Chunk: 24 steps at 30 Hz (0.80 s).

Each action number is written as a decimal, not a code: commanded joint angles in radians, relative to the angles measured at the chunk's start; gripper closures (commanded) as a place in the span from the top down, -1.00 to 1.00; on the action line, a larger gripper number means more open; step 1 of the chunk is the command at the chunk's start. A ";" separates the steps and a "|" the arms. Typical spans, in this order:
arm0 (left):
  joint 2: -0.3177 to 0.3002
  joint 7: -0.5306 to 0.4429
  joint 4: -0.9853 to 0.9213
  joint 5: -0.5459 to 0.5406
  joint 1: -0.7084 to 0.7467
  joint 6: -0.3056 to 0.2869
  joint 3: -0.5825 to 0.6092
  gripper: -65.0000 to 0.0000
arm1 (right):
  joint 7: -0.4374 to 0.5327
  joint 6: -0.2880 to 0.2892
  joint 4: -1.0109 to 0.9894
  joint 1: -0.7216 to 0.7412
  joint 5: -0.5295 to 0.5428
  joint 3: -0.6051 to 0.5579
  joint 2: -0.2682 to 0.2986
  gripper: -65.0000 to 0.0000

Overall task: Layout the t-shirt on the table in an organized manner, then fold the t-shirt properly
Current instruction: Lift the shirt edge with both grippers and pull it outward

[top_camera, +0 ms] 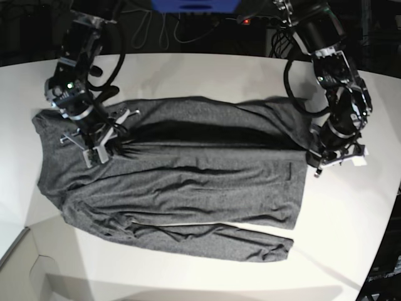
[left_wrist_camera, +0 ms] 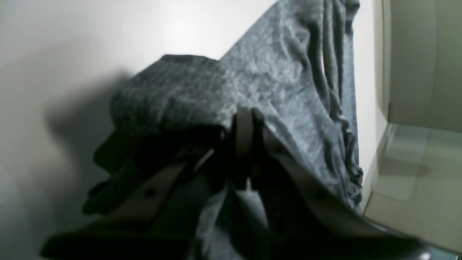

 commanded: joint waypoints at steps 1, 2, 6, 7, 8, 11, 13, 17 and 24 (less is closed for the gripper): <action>-0.010 -0.011 0.011 -0.011 -0.022 -0.004 -0.002 -0.99 | 0.027 -0.004 0.008 0.024 0.013 -0.002 0.015 -1.00; -0.010 -0.015 -0.001 -0.010 -0.024 -0.004 -0.002 -0.99 | 0.027 -0.004 -0.006 0.036 0.013 -0.002 0.018 -1.00; -0.011 -0.011 -0.067 -0.010 -0.057 -0.007 -0.002 -0.99 | 0.027 -0.004 -0.060 0.079 0.013 -0.002 0.029 -1.00; -0.011 -0.009 -0.076 -0.010 -0.064 -0.007 -0.002 -0.99 | 0.027 -0.004 -0.068 0.082 0.013 -0.002 0.038 -1.00; -0.011 -0.009 -0.083 -0.011 -0.064 -0.009 -0.002 -0.99 | 0.027 -0.004 -0.074 0.082 0.013 -0.002 0.041 -1.00; -0.010 -0.008 -0.081 -0.016 -0.067 -0.009 -0.002 -0.98 | 0.027 -0.004 -0.074 0.082 0.013 -0.004 0.043 -0.95; -0.010 -0.008 -0.078 -0.019 -0.067 -0.009 -0.002 -0.98 | 0.027 -0.004 -0.068 0.082 0.013 -0.004 0.046 -0.77; -0.011 -0.006 -0.072 -0.020 -0.064 -0.009 -0.002 -0.91 | 0.027 -0.004 -0.066 0.083 0.013 0.001 0.061 -0.39; -0.011 0.141 -0.004 -0.020 -0.068 -0.012 -0.003 0.00 | 0.027 -0.004 -0.023 0.113 0.015 0.148 0.093 0.10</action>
